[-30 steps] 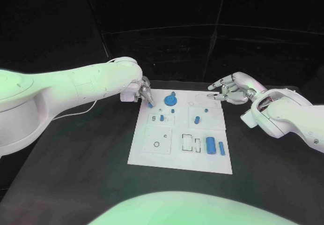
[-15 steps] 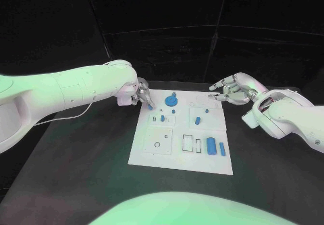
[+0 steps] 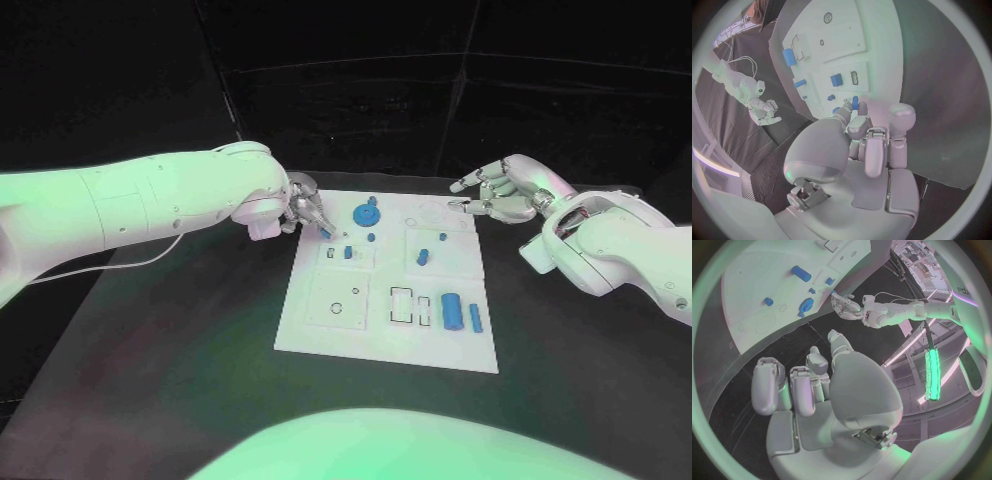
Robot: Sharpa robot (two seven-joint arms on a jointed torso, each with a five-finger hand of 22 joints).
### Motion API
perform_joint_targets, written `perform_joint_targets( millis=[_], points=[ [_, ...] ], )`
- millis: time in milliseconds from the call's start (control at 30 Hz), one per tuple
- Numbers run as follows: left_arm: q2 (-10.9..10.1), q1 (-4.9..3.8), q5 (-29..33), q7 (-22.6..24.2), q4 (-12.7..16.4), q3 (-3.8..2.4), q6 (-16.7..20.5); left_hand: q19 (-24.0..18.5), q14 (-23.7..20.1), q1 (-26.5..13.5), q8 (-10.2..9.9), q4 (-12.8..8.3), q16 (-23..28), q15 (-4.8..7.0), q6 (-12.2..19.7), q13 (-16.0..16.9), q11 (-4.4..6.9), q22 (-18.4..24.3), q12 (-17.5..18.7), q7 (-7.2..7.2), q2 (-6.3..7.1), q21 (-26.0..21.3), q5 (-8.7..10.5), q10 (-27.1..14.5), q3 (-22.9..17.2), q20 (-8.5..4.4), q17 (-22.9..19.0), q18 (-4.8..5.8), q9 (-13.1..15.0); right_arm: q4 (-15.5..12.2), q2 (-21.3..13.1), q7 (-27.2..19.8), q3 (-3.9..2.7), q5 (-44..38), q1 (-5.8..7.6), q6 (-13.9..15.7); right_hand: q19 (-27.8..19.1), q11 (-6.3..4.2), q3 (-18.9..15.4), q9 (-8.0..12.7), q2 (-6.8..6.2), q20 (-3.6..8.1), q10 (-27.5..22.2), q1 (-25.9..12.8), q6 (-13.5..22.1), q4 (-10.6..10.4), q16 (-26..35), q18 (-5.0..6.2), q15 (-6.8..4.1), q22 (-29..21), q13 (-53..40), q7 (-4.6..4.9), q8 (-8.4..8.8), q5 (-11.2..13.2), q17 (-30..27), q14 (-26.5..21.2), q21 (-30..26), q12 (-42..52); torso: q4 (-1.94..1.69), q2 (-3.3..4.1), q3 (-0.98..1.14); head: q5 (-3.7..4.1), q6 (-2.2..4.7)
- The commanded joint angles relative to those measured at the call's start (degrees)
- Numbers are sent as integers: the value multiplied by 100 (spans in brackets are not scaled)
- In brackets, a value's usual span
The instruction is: Assemble the parts on the task board
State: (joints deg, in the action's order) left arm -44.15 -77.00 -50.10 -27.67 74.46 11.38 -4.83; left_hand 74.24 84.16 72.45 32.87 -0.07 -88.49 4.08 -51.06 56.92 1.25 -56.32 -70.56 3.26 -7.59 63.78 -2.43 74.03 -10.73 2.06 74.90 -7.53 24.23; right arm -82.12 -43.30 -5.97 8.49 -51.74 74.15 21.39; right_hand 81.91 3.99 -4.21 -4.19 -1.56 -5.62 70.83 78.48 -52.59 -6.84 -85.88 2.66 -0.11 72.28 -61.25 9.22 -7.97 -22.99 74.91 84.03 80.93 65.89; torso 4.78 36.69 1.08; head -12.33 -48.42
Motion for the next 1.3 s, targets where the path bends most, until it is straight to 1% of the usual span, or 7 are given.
perform_joint_targets(
  millis=[33, 167, 367, 533, 833, 1000, 1300],
  points=[
    [-61, 26, -36, 84, 131, 0, 533, 26, 493, -45, 297, -463, 17, 43, 1, -4, 4, -14, 22, -41, 17, 24, -25, 29, -505, -26, 1074, 40, 396, -3, -1, -54, -4, 32, 9, -23, -13, -15, -10, 8, 45, 12, 21, -19, 23, -16, 17, 105, -44, -6, 7, -28, -37, -25, 1014, 459, -38, -2, 2, 4, -6, -2, -1],
    [-115, 54, -81, 38, 241, 1, 604, 30, 494, -55, 304, -470, 16, 44, 3, -1, 6, -20, 20, -42, 28, 29, -25, 35, -530, -27, 1078, 41, 404, 0, 2, -53, -3, 33, 9, -25, -13, -15, -10, 8, 45, 12, 21, -19, 23, -16, 17, 105, -44, -6, 7, -28, -37, -25, 1014, 459, -38, -2, 10, 2, 0, -11, 3],
    [-159, 80, -130, -60, 366, 2, 603, 36, 495, -100, 324, -475, 15, 47, 10, -8, 7, -25, 26, -42, 48, 30, -25, 44, -607, -30, 1080, 41, 426, 1, -1, -49, -3, 34, 8, -27, -13, -15, -10, 8, 45, 12, 21, -19, 23, -16, 17, 105, -44, -6, 7, -28, -37, -25, 1014, 459, -38, -2, 12, 8, -2, -7, 2],
    [-175, 100, -260, -116, 414, 4, 483, 36, 495, -100, 324, -475, 15, 47, 10, -8, 7, -25, 26, -42, 48, 30, -25, 44, -607, -30, 1080, 41, 426, 3, 1, -44, -3, 45, 8, -32, -13, -15, -10, 8, 45, 12, 21, -19, 23, -16, 17, 105, -44, -6, 7, -28, -37, -25, 1014, 459, -38, -2, 7, 2, 1, -9, -5],
    [-185, 119, -527, -176, 459, 6, 163, 37, 494, -149, 346, -476, 16, 47, 11, -21, 8, -25, 38, -46, 72, 26, -24, 43, -677, -31, 1077, 42, 449, 11, -1, -33, -3, 66, 9, -39, -13, -15, -10, 8, 45, 12, 21, -19, 23, -16, 17, 105, -44, -6, 7, -28, -37, -25, 1014, 459, -38, -2, 14, 5, 0, -14, -6],
    [-180, 126, -562, -188, 484, 7, 88, 37, 494, -149, 346, -476, 16, 47, 11, -21, 8, -25, 38, -46, 72, 26, -24, 43, -677, -31, 1077, 42, 449, 14, 2, -33, -3, 67, 9, -38, -13, -15, -10, 8, 45, 12, 21, -19, 23, -16, 17, 105, -44, -6, 7, -28, -37, -25, 1014, 459, -38, -2, 11, 5, -4, -13, -14],
    [-169, 167, -572, -196, 558, 8, 60, 36, 493, -205, 373, -472, 18, 48, 7, -23, 10, -27, 43, -49, 97, 22, -24, 46, -738, -32, 1073, 42, 474, 26, 15, -35, -3, 67, 9, -39, -14, -15, -14, 8, 54, 13, 14, -12, 23, -20, 23, 105, -45, -10, 15, -28, -42, -23, 1008, 457, -42, -8, 6, 4, -3, -18, -18]
  ],
)
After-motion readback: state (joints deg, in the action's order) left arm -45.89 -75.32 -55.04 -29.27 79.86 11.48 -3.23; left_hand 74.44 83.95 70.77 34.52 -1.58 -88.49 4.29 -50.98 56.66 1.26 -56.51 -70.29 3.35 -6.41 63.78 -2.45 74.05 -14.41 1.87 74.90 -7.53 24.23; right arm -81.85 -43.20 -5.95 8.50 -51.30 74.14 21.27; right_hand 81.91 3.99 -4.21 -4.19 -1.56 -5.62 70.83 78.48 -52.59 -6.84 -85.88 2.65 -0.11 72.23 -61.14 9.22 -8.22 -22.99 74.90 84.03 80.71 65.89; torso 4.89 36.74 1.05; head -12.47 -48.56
